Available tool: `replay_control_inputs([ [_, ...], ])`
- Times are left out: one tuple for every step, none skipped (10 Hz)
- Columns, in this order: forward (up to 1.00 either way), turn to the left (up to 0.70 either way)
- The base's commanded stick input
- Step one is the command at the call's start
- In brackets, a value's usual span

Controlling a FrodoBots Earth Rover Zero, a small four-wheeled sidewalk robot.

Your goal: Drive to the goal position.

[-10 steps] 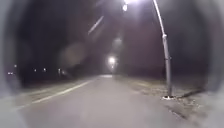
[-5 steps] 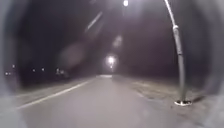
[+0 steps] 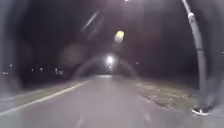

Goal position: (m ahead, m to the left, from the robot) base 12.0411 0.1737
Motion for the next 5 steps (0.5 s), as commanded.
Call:
replay_control_inputs([
  [1.00,0.00],
  [1.00,0.00],
  [1.00,0.00],
  [1.00,0.00],
  [1.00,0.00],
])
